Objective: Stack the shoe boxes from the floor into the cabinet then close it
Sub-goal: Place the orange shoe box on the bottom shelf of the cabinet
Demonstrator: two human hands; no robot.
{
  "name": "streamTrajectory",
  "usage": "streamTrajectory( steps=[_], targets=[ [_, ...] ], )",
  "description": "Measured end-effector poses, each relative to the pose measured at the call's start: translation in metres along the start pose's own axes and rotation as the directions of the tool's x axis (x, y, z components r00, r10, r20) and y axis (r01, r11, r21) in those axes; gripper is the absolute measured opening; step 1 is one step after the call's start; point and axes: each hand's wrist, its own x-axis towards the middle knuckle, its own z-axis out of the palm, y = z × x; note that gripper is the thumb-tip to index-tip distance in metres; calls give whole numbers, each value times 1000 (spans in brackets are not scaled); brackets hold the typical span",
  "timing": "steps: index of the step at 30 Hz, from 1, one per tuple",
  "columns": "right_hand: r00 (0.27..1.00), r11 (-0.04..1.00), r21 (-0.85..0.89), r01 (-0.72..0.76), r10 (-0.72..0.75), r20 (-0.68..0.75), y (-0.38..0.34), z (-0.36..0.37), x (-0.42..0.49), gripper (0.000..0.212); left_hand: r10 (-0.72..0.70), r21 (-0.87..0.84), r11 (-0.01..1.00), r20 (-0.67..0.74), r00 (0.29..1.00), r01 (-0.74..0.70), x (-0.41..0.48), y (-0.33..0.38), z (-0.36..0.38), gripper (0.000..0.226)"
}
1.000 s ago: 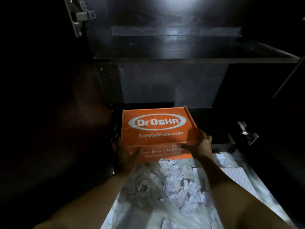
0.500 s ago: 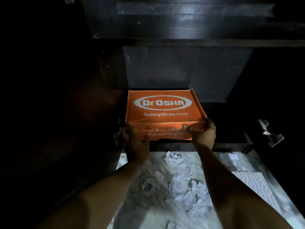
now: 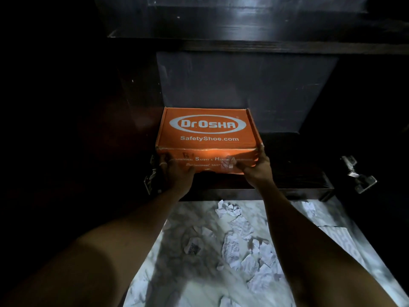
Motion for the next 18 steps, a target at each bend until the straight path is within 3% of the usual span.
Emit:
streamTrajectory(
  steps=[6, 10, 14, 18],
  targets=[
    [997, 998, -48, -39, 36, -63, -22, -26, -32, 68, 26, 62, 997, 189, 982, -38, -22, 13, -18, 86],
    [984, 987, -129, -95, 73, -165, -33, -68, -79, 76, 156, 91, 975, 360, 920, -201, -46, 43, -33, 75],
    [969, 968, -204, -145, 97, -229, -41, -128, -139, 59, 253, 151, 919, 481, 839, -364, -86, 95, -50, 80],
    [952, 920, -330, -211, 118, -281, -73, -198, -231, 68, 354, 145, 835, 598, 720, -531, -140, 157, -81, 76]
  ],
)
